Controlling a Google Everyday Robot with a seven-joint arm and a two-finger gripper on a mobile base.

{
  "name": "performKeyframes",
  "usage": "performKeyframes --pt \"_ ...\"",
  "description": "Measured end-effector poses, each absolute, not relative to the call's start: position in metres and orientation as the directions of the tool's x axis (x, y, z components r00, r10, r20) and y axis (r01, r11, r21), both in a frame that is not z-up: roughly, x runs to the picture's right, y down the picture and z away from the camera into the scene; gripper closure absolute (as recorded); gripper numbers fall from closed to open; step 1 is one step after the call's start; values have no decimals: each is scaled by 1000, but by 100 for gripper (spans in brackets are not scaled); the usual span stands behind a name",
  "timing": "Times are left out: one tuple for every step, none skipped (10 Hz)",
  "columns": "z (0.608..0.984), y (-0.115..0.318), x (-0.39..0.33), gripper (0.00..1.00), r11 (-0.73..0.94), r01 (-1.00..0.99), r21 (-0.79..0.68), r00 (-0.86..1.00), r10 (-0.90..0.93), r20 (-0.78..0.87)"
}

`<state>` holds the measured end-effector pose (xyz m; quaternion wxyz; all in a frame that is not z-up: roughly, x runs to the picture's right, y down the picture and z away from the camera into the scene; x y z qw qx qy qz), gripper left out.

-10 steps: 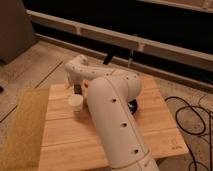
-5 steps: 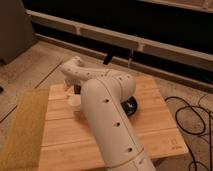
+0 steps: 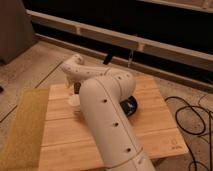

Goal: Place the eraser in the ceramic cup

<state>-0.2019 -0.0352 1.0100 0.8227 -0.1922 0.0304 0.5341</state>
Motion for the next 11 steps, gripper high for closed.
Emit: performKeyframes --pt "1014 -32 -195 35 345 -899 -271 415 869 -270" --pt "1017 -29 -190 35 333 -905 -264 403 870 -283" --pt "1020 -26 -186 35 320 -911 -261 391 871 -297" --pt "1023 -21 -184 35 306 -916 -260 380 871 -311" --pt "1024 -19 -185 35 298 -918 -263 374 872 -317" --pt "1025 -18 -188 35 297 -915 -273 377 870 -317" --pt "1024 -16 -193 38 299 -910 -289 385 868 -314" --pt "1024 -14 -196 46 302 -905 -299 392 866 -311" --pt "1024 -14 -197 56 306 -901 -307 398 864 -308" --pt "1024 -12 -198 66 308 -897 -317 404 862 -306" --pt "1024 -11 -197 78 309 -894 -325 408 861 -304"
